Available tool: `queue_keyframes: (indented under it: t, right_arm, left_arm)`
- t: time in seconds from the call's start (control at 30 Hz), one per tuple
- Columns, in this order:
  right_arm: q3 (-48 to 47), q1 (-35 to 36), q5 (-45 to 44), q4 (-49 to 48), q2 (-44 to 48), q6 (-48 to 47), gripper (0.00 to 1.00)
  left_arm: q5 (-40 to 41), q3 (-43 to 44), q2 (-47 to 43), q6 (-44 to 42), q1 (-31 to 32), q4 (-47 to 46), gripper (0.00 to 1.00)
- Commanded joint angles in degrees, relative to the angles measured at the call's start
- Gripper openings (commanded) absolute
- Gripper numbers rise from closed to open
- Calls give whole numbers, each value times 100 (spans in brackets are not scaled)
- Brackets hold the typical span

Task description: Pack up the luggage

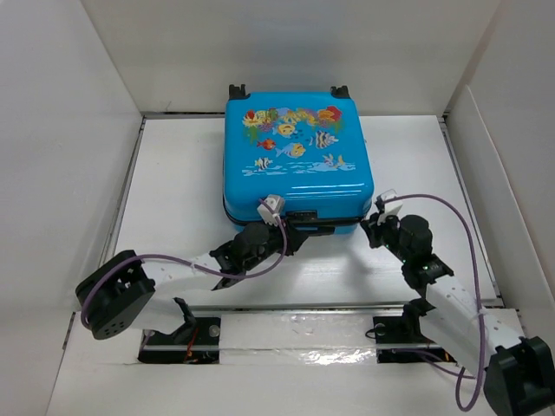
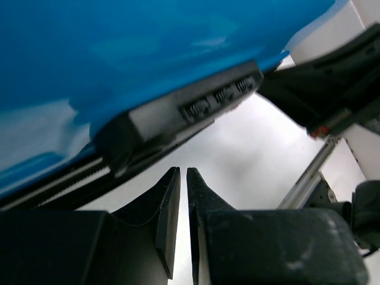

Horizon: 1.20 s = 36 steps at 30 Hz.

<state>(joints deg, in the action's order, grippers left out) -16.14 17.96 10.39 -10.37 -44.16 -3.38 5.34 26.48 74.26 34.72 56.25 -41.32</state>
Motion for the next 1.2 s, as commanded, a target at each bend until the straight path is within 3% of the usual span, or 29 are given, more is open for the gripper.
queue_keyframes:
  t: [0.0,0.13,0.3,0.43,0.57,0.7,0.87,1.0,1.1,1.13,1.17]
  right_arm:
    - [-389,655,-370,761,294,450,0]
    - [-460,1323,-845,1485,566,838,0]
    - [-381,2482,-1135,1118,287,1479,0]
    - [-635,3869,-1950,-210,-933,2016,0]
    - [-1189,4251,-2875,-737,-2200,2359,0]
    - [-935,4094,-2982,-1616,-2501,2500,0]
    - [-689,4093,-2990,-1354,-1932,2342,0]
    - [-434,4040,-2929,-1371,-1491,2219,0]
    - [-407,4040,-2867,-1283,-1271,2087,0]
    - [-399,4040,-2894,-1292,-1253,2000,0]
    - [-399,4040,-2911,-1292,-1227,1938,0]
  left_arm:
    - [291,331,237,-53,26,-421,7]
    - [511,454,545,-106,26,-588,8]
    - [468,735,870,-97,26,-622,8]
    - [196,902,1029,-36,26,-694,7]
    - [-7,947,793,52,26,-509,7]
    - [-51,798,-232,245,26,210,8]
    - [1028,682,-2077,412,-61,1695,16]
    - [1557,780,-2775,913,-815,2663,24]
    - [1006,649,-2873,1422,-2246,2849,25]
    - [377,587,-2847,1554,-3155,2666,25]
    - [14,526,-2803,1764,-3616,2560,25]
